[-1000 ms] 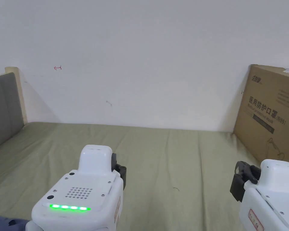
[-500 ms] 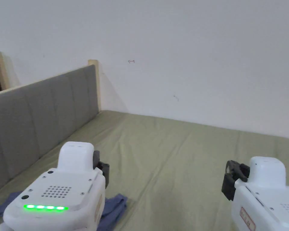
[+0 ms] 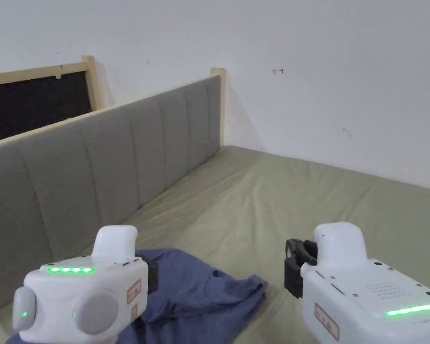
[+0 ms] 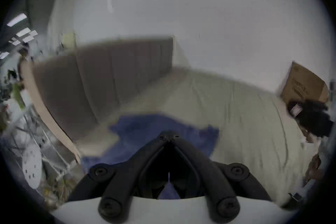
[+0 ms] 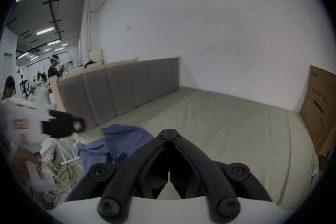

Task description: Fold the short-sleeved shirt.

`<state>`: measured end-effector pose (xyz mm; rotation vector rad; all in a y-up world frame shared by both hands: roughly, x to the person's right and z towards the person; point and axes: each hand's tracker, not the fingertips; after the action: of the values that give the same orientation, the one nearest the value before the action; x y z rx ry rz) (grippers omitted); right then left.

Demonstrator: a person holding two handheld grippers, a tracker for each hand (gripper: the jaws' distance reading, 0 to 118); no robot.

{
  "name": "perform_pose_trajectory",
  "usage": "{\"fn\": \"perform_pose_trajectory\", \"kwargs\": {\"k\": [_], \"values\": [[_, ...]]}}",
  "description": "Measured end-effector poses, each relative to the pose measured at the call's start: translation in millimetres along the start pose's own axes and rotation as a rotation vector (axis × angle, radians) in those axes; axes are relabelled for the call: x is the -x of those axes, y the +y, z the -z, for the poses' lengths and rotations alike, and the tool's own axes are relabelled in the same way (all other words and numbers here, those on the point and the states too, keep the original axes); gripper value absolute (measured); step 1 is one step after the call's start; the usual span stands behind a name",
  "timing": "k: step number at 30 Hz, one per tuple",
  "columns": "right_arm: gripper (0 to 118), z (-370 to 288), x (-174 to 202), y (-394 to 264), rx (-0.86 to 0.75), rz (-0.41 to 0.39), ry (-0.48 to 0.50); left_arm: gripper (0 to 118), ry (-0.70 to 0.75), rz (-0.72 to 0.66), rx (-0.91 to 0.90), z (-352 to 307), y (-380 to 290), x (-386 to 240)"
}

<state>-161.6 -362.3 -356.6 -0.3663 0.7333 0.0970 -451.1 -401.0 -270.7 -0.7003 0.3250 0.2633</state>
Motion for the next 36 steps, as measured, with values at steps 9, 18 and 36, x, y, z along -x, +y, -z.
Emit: {"fn": "perform_pose_trajectory", "kwargs": {"k": [9, 18, 36], "values": [[0, 73, 12, -39, 0.302, -0.020, 0.089, 102, -0.008, -0.127, 0.285, 140, -20, 60], [0, 99, -14, -84, 0.391, -0.010, 0.069, 118, 0.049, 0.020, 0.409, 256, -38, 51], [0, 30, -50, -70, 0.314, 0.096, 0.049, 3, 0.005, 0.071, -0.181, 20, 24, 48]]}}
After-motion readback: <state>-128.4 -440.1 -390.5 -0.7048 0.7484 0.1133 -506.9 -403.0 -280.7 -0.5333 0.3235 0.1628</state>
